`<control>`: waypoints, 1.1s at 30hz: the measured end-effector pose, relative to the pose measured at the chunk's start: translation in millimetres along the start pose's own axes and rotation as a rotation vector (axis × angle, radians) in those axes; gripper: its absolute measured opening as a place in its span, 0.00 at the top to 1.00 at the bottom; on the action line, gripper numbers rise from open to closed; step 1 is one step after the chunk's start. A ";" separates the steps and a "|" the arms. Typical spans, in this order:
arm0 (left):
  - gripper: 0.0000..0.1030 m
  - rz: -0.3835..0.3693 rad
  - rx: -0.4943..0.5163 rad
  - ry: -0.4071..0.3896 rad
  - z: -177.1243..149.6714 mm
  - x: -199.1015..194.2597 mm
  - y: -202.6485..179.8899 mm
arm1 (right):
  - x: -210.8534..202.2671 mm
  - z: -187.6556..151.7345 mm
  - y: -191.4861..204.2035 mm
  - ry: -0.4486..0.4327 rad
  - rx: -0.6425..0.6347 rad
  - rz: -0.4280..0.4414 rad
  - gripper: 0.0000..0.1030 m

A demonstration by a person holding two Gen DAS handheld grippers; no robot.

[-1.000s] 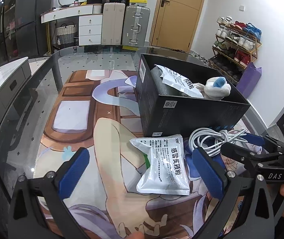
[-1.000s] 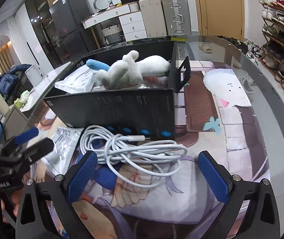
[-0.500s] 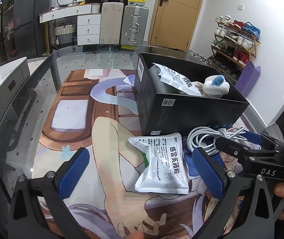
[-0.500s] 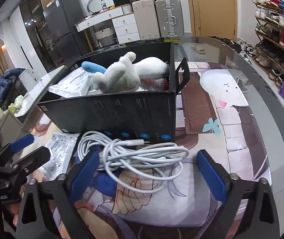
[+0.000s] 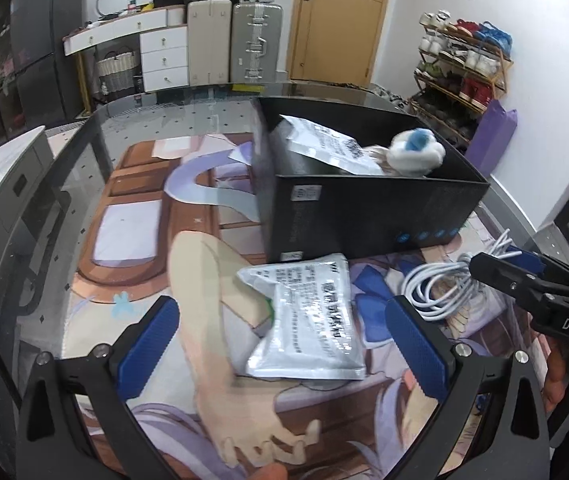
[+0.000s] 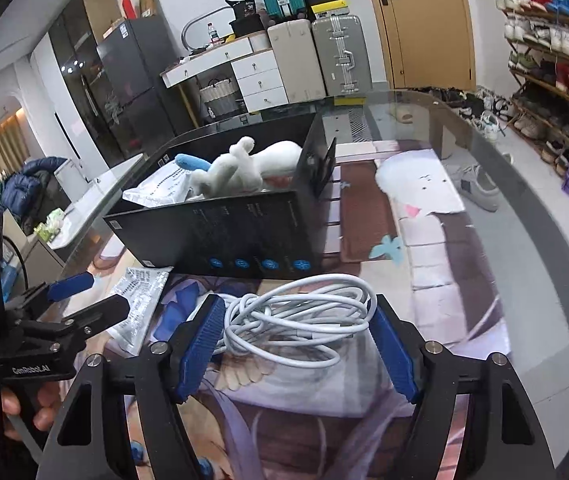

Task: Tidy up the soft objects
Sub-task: 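Grasp the white cable with the right gripper while the left grasps the second sachet, then carry the cable and sachet over the black box with both tools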

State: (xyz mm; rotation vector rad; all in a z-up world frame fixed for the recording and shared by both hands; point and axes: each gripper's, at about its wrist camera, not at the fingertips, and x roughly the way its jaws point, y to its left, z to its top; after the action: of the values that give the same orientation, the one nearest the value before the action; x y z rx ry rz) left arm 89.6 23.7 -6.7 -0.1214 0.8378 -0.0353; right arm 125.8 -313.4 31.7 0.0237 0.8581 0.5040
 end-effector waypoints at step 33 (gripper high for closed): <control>0.61 -0.007 0.041 0.037 -8.2 -2.1 -7.2 | 10.0 -8.4 2.3 0.029 0.013 -0.019 0.25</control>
State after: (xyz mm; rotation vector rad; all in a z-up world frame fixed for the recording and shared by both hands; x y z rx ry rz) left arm 82.3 16.0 -9.6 -0.0850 0.8732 -0.0615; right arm 124.2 -308.6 19.6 0.0200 0.8891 0.4824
